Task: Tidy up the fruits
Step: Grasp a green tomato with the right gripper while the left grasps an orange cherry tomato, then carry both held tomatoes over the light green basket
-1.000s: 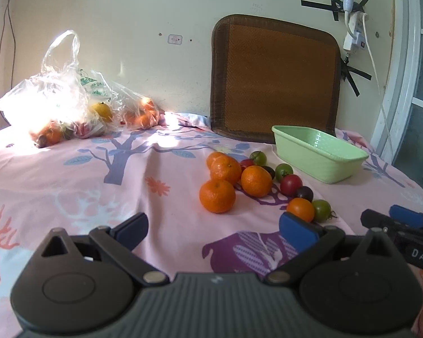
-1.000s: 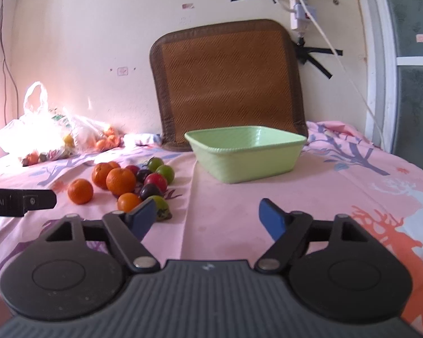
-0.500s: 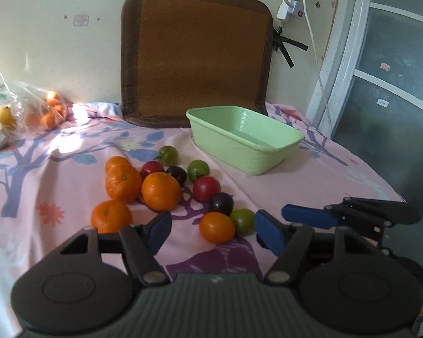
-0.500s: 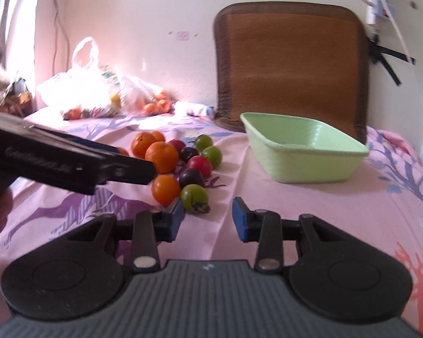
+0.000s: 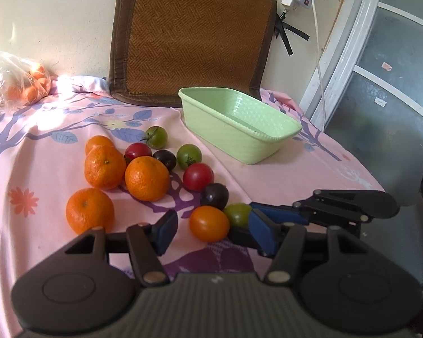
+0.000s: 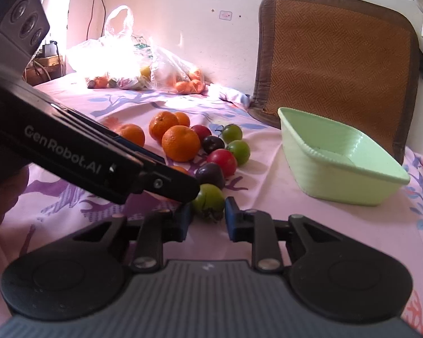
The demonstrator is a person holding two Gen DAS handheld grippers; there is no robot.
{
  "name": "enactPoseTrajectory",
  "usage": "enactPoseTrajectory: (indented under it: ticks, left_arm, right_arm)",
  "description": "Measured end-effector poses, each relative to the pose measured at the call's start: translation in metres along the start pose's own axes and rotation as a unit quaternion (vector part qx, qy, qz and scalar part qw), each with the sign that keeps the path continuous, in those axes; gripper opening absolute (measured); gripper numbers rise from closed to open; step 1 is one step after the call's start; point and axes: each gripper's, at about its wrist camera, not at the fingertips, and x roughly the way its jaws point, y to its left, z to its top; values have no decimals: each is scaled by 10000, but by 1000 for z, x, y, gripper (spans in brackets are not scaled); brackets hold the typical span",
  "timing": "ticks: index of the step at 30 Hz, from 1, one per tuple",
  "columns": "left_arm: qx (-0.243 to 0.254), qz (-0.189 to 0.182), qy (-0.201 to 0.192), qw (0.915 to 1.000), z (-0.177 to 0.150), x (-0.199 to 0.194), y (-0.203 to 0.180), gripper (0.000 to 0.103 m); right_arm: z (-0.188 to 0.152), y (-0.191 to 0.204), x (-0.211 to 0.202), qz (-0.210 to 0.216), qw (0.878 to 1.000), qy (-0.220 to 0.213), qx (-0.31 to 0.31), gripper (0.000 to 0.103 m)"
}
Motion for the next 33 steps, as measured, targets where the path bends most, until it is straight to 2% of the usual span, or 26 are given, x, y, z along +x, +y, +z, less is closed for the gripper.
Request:
enactPoseTrajectory:
  ticks: [5,9,14,22,33]
  left_arm:
    - [40,90,73,9999,0,6,-4,56]
    - [278,332,47,9990,-3,11,-15,32]
    - [270,364,-9,9990,-9,4,-18,32]
    - [217,86,-39,9997,-16,-11,-24,32]
    - [246,130,-31,9996,-23,-8,-23,32]
  right_arm:
    - [-7,-12,-16,-229,9994,-54,260,28]
    - [-17,-23,-27,-422,9972,-114,605,28]
    - [-21,-26,-28,-461,9949,-115,888,28]
    - [-23,-24,-32,-423,9939,-239,995,28]
    - [-24,-25,-29,-428,9932,-134,1077,29]
